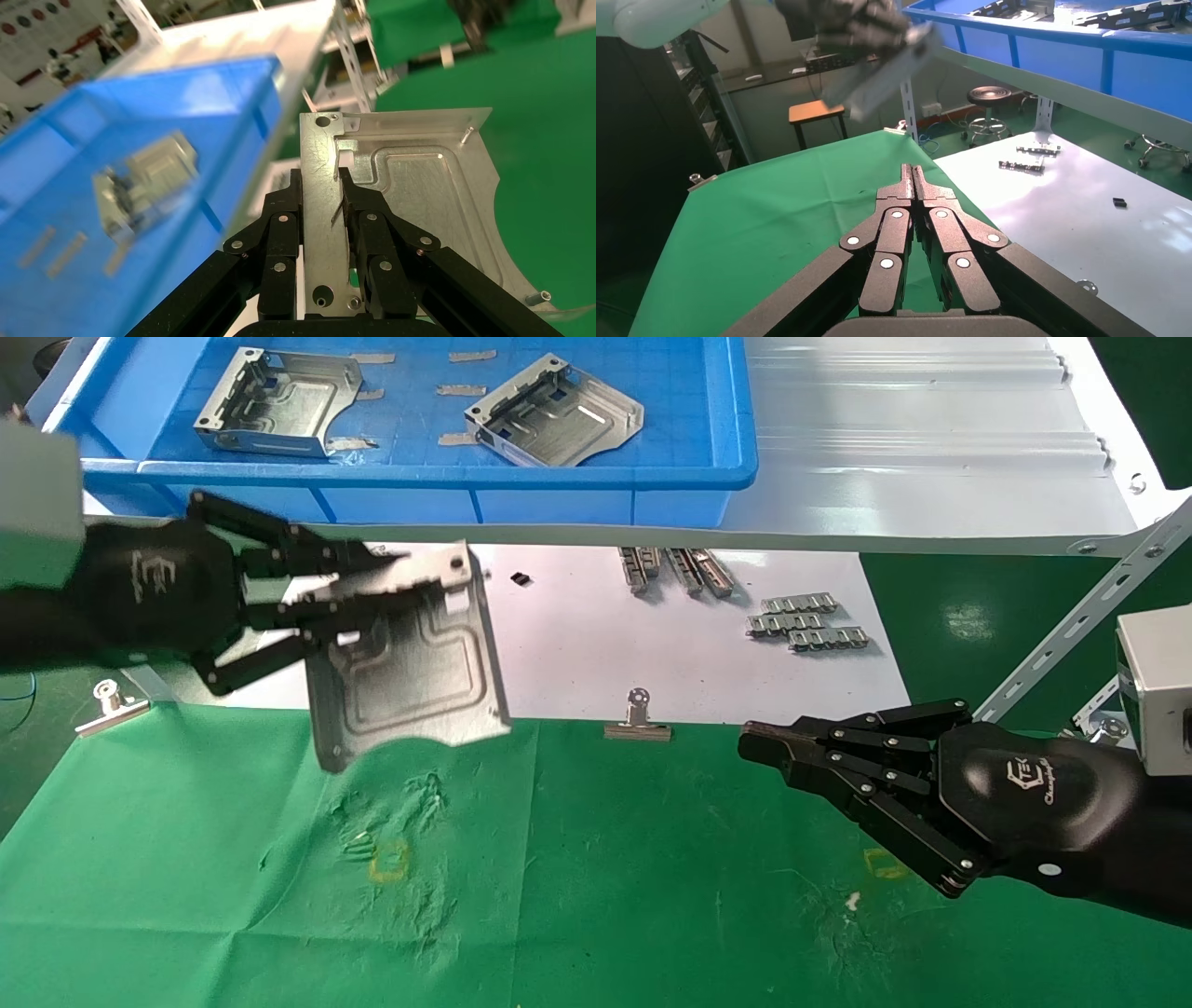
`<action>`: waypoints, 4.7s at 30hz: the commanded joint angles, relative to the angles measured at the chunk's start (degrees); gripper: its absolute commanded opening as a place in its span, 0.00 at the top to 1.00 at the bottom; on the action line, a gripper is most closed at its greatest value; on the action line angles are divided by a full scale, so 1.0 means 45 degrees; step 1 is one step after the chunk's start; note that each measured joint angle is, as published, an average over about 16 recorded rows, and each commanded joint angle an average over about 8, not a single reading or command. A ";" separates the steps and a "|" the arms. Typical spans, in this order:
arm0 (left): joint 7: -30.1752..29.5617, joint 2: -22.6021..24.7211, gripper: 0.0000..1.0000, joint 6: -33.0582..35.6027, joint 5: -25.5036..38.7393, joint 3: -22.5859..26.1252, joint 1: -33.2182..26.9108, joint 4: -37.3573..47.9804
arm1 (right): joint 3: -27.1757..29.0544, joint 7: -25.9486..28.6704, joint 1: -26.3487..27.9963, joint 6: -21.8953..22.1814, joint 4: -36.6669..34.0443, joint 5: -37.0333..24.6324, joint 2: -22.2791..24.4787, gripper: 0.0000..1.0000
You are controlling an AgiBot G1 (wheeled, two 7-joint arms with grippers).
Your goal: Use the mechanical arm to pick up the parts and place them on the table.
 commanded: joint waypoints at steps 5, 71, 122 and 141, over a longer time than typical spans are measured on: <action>0.1957 -0.0464 1.00 -0.0154 0.0564 0.1186 0.0675 -0.0125 | 0.0000 0.0000 0.0000 0.0000 0.0000 0.0000 0.0000 1.00; 0.1819 -0.0731 0.00 -0.0641 0.0408 0.1144 0.3164 -0.1565 | 0.0000 0.0000 0.0000 0.0000 0.0000 0.0000 0.0000 0.00; -0.5459 -0.2045 0.00 -0.1142 -0.4255 -0.3128 0.7853 -0.7976 | 0.0000 0.0000 -0.0001 0.0001 -0.0001 0.0001 0.0000 0.00; -0.5524 -0.2069 0.00 -0.1162 -0.4328 -0.3190 0.7923 -0.8059 | 0.0001 0.0000 -0.0003 0.0003 -0.0003 0.0003 0.0001 0.00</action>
